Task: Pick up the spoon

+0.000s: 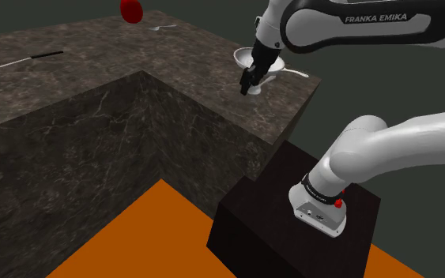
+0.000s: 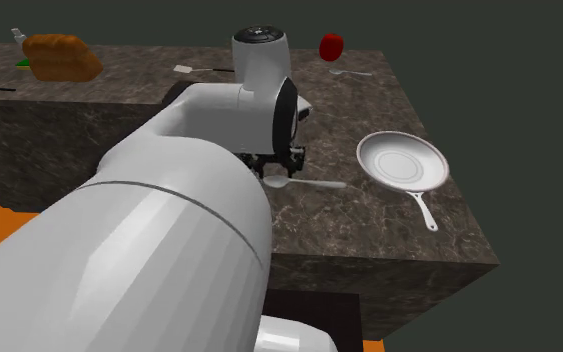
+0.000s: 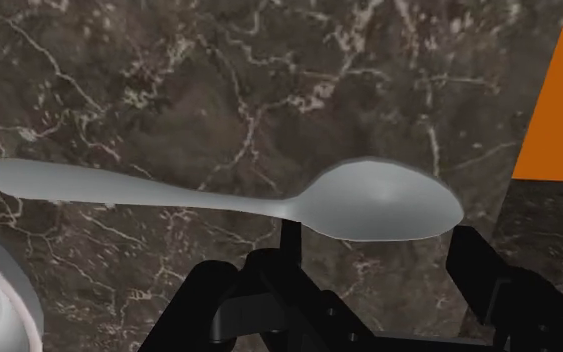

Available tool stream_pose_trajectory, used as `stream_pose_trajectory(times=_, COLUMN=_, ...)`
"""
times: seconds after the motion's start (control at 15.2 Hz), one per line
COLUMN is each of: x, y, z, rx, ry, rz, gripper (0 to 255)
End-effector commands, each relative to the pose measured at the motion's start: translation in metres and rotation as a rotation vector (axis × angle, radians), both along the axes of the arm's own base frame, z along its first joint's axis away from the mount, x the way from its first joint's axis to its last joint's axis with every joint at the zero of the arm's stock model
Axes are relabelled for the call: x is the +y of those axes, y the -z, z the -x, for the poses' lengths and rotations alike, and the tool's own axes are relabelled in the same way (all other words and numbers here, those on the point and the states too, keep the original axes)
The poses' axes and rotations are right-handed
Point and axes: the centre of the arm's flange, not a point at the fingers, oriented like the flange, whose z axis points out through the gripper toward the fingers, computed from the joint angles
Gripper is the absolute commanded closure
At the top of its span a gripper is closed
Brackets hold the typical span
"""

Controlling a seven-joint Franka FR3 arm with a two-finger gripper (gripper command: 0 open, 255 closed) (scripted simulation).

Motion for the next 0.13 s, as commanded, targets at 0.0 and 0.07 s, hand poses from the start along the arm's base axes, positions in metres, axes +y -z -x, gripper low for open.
stream_pose_trajectory(times=0.0, x=-0.0009, y=-0.0060, z=0.0002, rx=0.001, ry=0.000, rz=0.000, gripper=255)
stream_pose_trajectory(times=0.07, x=-0.0009, y=-0.0060, z=0.0002, rx=0.001, ry=0.000, rz=0.000, gripper=255)
